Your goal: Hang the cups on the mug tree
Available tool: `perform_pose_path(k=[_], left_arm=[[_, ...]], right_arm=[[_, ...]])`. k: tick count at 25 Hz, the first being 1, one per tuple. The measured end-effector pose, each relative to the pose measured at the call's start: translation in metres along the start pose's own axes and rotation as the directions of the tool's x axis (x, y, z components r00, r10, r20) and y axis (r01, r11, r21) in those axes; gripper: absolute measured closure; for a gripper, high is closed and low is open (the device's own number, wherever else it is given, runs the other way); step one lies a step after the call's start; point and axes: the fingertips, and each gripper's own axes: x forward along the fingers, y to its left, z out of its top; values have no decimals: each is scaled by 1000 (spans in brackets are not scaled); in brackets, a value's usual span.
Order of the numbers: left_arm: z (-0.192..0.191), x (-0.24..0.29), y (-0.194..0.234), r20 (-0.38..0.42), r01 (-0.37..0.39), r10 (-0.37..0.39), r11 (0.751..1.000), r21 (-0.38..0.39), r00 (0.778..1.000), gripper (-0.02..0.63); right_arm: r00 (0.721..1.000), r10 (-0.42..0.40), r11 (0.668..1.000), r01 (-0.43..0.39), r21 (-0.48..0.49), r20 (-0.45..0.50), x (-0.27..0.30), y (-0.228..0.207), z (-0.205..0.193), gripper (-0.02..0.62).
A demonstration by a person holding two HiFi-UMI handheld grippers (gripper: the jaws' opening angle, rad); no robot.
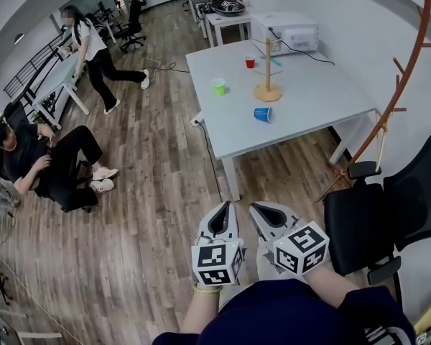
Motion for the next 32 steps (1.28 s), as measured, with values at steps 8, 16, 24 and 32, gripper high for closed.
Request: perform_pose_path(k=[8,16,24,32], left_arm=[[23,51,13,-11,10,-10,1000,-25,1000,591],[42,111,19,-7,11,-11,1000,6,1000,591],[57,169,33,6,-4,4,1000,8,1000,589],[57,219,37,-1,-6,6,1000,-1,1000,589]], right_arm=[[1000,2,1000,-2,2,6,32,-39,29,568],[1000,8,1000,-8,0,7,63,-91,50,568],[1000,30,1000,-30,3,-2,97,-140,71,566],[999,43,999,-43,-5,-7,119,-182,82,566]])
